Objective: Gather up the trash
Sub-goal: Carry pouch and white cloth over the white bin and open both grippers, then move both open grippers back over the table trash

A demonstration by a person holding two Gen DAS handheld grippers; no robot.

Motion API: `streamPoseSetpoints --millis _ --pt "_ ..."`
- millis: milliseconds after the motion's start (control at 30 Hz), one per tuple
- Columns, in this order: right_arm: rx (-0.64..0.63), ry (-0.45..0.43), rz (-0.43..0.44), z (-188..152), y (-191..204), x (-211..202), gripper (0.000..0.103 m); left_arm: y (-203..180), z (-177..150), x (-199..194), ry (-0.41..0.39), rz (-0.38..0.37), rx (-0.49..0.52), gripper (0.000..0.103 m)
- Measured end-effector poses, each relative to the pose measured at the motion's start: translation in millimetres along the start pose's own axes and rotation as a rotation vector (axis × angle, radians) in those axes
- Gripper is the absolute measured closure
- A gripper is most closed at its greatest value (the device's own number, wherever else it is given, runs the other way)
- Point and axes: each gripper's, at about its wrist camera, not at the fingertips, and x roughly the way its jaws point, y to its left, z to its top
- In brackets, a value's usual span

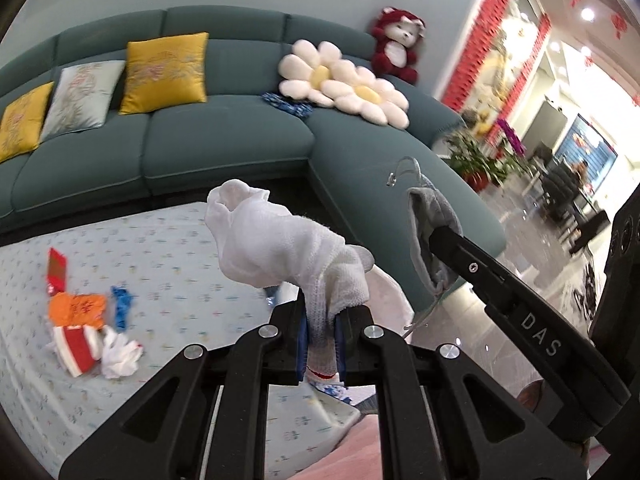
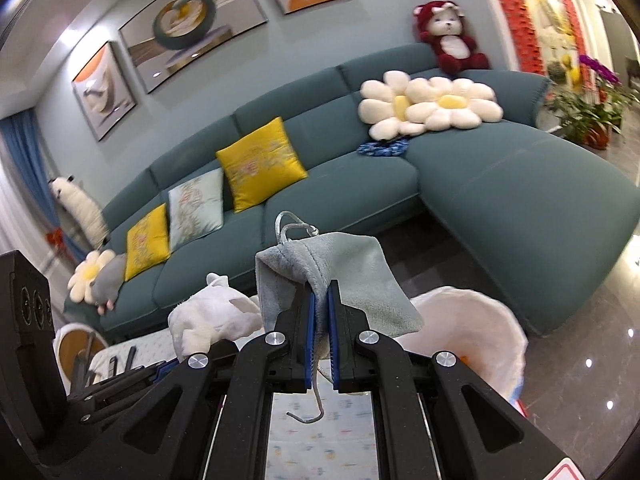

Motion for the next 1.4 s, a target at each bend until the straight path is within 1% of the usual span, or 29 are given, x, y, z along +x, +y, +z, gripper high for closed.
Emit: streamPoseSetpoints --millis 167,300,467,533,567,633,667,700,800,900,1067,1233,1333,1400 --pt "0.052 0.015 -0.043 -2 -40 7 0.097 -27 -1 36 0.061 -0.032 0.039 0.093" --pt "0.093 0.041 -0.074 -7 -68 20 0.097 -37 -4 59 0.101 -0.041 0.054 0.093" --pt "0.114 0.079 -0.093 -11 -89 37 0.096 -46 -9 86 0.146 -0.051 0.058 0.092" --pt "0.120 0.094 -0.096 -13 -95 44 0.094 -45 -11 96 0.162 -0.054 0.053 0.089" --pt "0.124 0.100 -0.099 -14 -96 47 0.089 -44 -12 101 0.169 -0.058 0.040 0.084" --pt "0.127 0.101 -0.119 -15 -99 51 0.085 -39 -13 105 0.169 -0.043 0.019 0.052" --pt "0.127 0.101 -0.120 -15 -99 52 0.081 -36 -14 106 0.159 -0.022 0.009 0.046" --pt "0.126 0.099 -0.123 -15 -100 52 0.077 -32 -14 106 0.146 0.003 0.002 0.044" --pt "0.116 0.091 -0.132 -14 -96 52 0.069 -21 -13 108 0.153 0.017 -0.013 0.044" --pt "0.118 0.088 -0.131 -12 -93 52 0.065 -15 -13 104 0.143 0.027 -0.024 0.044" --pt "0.104 0.089 -0.127 -14 -78 51 0.060 -8 -12 94 0.127 0.054 -0.013 0.044" --pt "0.079 0.099 -0.117 -18 -60 51 0.059 6 -14 81 0.111 0.073 -0.041 0.044" --pt "0.060 0.102 -0.113 -22 -46 50 0.055 18 -16 72 0.101 0.088 -0.060 0.044" --pt "0.051 0.101 -0.110 -24 -37 50 0.050 28 -18 66 0.097 0.097 -0.077 0.044"
